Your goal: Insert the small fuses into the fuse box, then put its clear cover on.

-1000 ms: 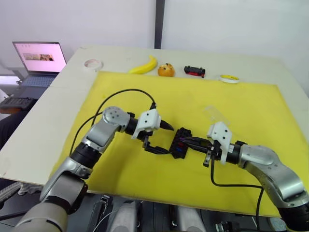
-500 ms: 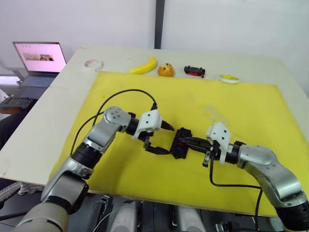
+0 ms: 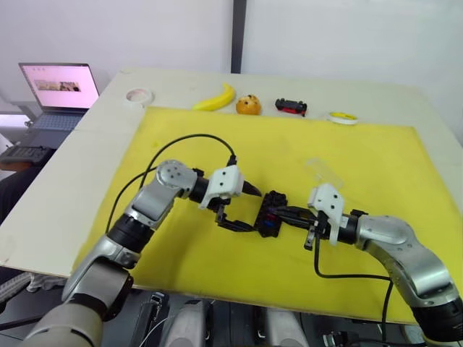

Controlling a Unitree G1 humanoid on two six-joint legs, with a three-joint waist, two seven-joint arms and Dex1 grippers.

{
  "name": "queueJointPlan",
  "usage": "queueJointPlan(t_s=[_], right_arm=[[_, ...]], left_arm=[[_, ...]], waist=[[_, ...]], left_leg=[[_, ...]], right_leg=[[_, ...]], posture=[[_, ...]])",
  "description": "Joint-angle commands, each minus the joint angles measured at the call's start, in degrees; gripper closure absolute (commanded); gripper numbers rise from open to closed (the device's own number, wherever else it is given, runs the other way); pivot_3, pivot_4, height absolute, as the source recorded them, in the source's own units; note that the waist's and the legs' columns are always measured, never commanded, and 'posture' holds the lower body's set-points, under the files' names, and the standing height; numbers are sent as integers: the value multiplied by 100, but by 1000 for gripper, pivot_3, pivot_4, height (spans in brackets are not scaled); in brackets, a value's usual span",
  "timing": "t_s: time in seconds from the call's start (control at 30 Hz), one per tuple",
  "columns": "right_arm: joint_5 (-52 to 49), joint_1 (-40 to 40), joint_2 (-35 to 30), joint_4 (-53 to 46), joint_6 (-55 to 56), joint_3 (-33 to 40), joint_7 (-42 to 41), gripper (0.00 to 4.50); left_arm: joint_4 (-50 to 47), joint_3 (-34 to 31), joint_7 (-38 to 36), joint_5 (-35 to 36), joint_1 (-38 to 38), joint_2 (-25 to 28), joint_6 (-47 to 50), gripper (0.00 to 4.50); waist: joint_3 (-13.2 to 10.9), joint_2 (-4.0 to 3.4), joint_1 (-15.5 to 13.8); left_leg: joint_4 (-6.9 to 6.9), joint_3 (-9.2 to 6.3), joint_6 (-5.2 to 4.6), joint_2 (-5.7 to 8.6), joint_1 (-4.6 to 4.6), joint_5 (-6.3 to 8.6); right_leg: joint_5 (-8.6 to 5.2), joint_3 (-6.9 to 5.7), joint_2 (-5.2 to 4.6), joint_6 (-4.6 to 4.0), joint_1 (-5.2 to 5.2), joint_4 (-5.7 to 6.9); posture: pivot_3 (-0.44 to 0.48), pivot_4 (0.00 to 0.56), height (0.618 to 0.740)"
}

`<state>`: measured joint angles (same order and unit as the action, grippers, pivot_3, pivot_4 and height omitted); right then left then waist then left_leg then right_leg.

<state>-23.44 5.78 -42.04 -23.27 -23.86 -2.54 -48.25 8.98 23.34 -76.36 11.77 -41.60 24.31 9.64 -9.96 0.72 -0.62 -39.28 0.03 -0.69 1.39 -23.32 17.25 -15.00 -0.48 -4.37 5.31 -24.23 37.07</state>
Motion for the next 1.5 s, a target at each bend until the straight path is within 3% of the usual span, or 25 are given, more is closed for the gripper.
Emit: queueJointPlan(t_s=[0.03,1.5], right_arm=[[25,89,53,-48,35,61,10,4500],[305,42,50,95,289,-12,-99,4500]], left_arm=[[-149,-98,-2,13,-32,-19,-35,42],[-128,-85,21,-8,-45,-68,-53,42]], waist=[[0,0,-1],[3,-1,-1]], left_leg=[[0,0,0,0,0,0],[-4,0,3,0,2,-2]], right_leg=[[0,0,0,0,0,1],[0,-1,2,0,0,8]], posture=[[0,150,740],[0,150,740]])
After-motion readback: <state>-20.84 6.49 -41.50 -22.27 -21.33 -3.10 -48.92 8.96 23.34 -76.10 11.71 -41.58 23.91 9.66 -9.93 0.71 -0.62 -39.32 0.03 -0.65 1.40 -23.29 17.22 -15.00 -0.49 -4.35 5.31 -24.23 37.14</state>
